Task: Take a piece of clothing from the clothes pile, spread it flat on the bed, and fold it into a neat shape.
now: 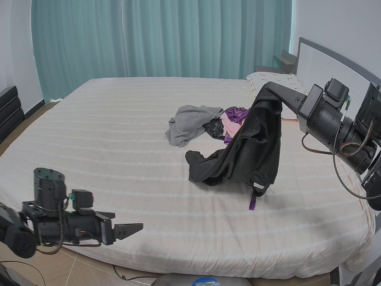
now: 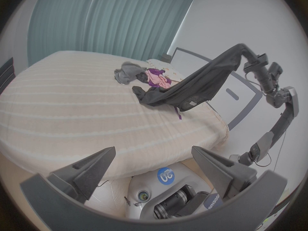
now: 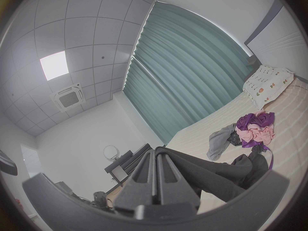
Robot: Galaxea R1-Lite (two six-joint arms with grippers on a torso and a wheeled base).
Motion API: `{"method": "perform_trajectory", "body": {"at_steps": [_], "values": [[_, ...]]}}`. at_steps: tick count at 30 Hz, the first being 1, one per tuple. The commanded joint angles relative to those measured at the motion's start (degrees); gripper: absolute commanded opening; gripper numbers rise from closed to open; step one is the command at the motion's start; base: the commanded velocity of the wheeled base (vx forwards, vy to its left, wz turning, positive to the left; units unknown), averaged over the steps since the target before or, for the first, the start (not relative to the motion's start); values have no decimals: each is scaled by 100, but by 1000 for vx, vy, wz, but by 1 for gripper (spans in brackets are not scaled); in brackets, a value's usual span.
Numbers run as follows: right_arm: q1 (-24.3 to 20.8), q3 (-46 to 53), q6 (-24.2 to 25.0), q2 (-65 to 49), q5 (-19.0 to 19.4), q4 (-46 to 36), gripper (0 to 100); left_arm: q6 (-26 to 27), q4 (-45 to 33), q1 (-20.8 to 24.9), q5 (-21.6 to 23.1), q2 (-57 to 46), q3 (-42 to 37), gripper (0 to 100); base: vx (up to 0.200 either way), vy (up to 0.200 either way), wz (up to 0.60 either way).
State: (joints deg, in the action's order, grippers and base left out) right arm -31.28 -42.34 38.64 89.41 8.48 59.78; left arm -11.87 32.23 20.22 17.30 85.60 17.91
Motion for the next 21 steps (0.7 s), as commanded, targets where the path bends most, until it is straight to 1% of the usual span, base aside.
{"method": "perform_trajectory", "body": {"at_steps": [1,3,5,8,9,13,20,21], "values": [[-10,-38,3,42,4,-10,0,-553,1189,773,-403,2233,600,100,0,0,0],[-18,-46,3,33,13,-10,0,-1010,1330,931,-491,2452,881,100,0,0,0],[-18,-64,3,24,4,-10,0,-1291,1321,1054,-491,2663,1162,100,0,0,0],[-27,-82,3,33,4,-10,0,-1353,1330,1080,-491,2769,1268,100,0,0,0],[-106,-82,3,42,4,-10,0,-1476,1356,1221,-508,3235,1663,100,0,0,0],[-168,-90,-6,33,4,-10,0,-1713,1365,1238,-517,3507,1927,100,0,0,0],[-282,-213,3,7,-14,-10,0,-1862,1382,1203,-508,4096,2586,100,0,0,0],[-282,-310,3,-2,-31,-10,0,-1889,1382,1230,-508,4307,2815,100,0,0,0]]}}
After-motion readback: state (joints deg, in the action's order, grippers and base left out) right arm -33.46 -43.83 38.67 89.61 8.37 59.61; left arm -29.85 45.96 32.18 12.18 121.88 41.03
